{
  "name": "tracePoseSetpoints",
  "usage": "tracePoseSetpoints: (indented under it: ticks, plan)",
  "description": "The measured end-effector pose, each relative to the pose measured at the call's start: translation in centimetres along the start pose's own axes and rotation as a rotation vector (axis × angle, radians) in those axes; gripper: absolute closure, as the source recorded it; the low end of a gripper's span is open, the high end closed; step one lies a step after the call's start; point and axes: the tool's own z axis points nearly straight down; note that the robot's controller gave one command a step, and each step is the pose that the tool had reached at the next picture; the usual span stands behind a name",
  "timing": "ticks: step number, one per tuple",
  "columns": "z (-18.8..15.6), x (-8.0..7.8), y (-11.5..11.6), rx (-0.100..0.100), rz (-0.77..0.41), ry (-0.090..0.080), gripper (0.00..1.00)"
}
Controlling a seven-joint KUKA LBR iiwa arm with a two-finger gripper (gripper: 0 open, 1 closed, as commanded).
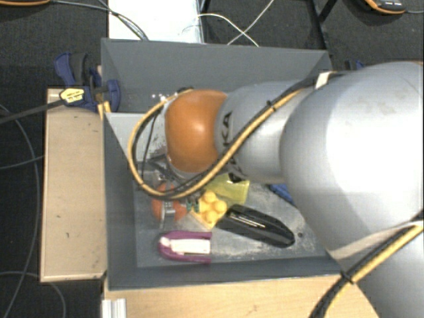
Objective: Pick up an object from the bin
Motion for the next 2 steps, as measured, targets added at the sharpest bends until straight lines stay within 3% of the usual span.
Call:
tracePoseSetpoints:
  ticks: [1,2]
  plan:
    - [-0.05,0.65,-0.73,0.002,-0.035,-0.002,0.00]
    - [-0.08,-0.10,0.03,-0.002,-0.002,-0.004,1.00]
